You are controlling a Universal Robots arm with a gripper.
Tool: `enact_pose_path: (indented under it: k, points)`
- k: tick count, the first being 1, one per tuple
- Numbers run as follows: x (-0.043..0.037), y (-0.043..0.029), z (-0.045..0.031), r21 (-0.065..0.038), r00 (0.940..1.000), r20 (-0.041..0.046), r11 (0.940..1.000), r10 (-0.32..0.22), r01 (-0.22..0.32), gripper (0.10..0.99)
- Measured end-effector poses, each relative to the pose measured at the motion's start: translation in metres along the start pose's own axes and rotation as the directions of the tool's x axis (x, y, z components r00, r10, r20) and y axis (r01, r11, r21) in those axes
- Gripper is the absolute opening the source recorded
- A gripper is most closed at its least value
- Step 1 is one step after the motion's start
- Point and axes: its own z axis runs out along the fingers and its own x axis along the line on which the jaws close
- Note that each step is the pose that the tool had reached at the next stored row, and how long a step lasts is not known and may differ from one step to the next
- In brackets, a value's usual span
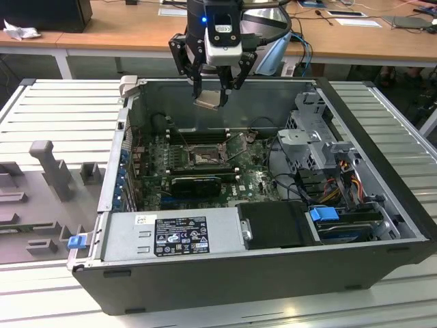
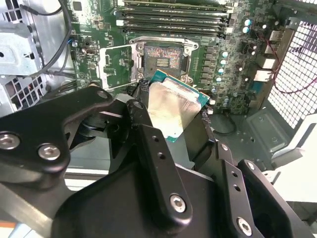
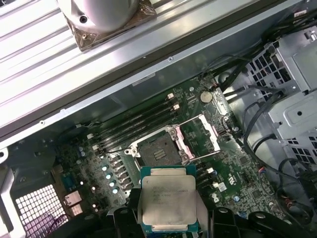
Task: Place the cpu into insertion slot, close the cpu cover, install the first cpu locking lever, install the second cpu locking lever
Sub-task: 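Place the cpu into insertion slot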
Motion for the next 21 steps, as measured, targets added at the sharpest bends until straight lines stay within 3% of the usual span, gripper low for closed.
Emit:
enact_pose_path:
  k: [21]
  points:
    - [0.0,0.0,0.0001,-0.002,0.9948,0.0089,0.9949,0.101,-0.101,0.525]
